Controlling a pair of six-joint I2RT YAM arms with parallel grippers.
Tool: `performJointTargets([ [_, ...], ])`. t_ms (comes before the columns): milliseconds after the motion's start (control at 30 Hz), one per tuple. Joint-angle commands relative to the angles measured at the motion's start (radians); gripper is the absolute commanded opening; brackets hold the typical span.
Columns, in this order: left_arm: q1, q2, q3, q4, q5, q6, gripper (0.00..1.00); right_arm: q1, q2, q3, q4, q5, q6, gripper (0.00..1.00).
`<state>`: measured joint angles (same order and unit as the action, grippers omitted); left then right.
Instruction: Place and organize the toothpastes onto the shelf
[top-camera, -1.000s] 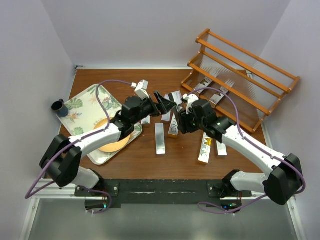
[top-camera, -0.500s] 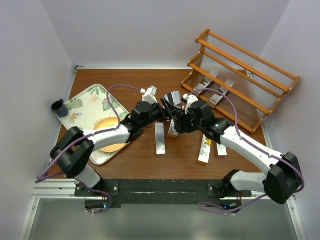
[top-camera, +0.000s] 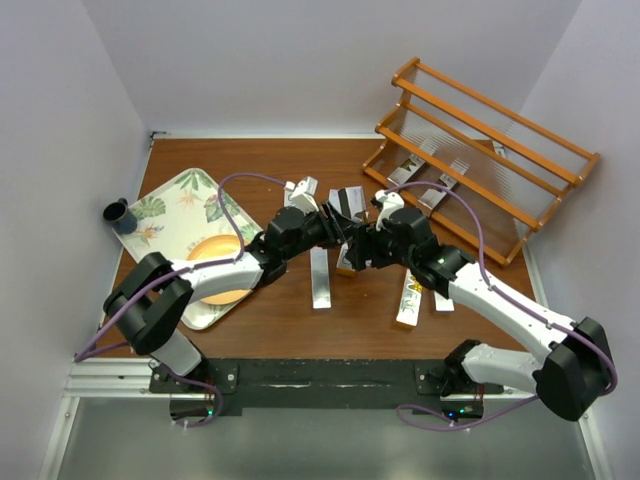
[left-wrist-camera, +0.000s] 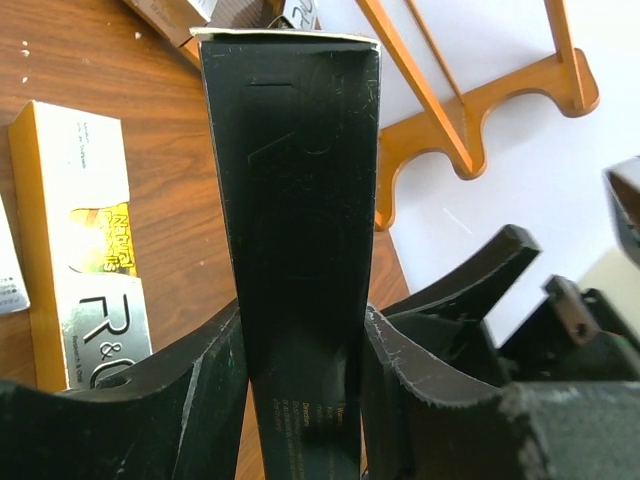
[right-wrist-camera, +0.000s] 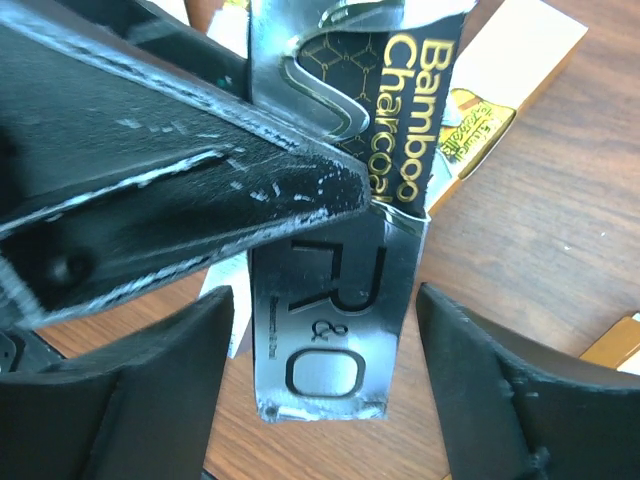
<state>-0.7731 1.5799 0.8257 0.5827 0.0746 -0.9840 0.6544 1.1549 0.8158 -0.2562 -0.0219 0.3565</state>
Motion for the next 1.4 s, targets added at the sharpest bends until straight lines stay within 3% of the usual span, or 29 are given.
performJointTargets([
  [0, 0.001, -0.046, -0.006, 0.101, 0.008, 0.012, 0.31, 0.004, -0.066, -0.033, 0.075, 0.007, 0.016, 0.82],
  [200, 0.05, -0.06, -0.048, 0.212, 0.095, -0.042, 0.3, 0.004, -0.161, -0.112, 0.133, 0.019, 0.024, 0.85],
  [433, 0.149, -0.054, -0.017, 0.194, 0.392, 0.014, 0.31, 0.004, -0.218, -0.084, 0.083, -0.021, -0.028, 0.9],
  [533, 0.199, -0.055, 0.035, 0.07, 0.525, 0.108, 0.31, 0.004, -0.212, -0.027, -0.009, -0.065, -0.071, 0.9],
  [833, 0.219, -0.06, 0.315, -0.741, 0.681, 0.647, 0.35, 0.002, -0.228, 0.134, -0.218, -0.148, -0.181, 0.92],
  [1100, 0.219, -0.057, 0.365, -0.972, 0.767, 0.868, 0.35, 0.002, -0.233, 0.23, -0.337, -0.058, -0.28, 0.92],
  [1333, 0.21, -0.035, 0.408, -1.185, 0.84, 1.099, 0.35, 0.005, -0.213, 0.227, -0.411, -0.234, -0.527, 0.91],
  [1367, 0.204, -0.037, 0.406, -1.193, 0.843, 1.117, 0.35, 0.005, -0.218, 0.209, -0.416, -0.257, -0.574, 0.96],
])
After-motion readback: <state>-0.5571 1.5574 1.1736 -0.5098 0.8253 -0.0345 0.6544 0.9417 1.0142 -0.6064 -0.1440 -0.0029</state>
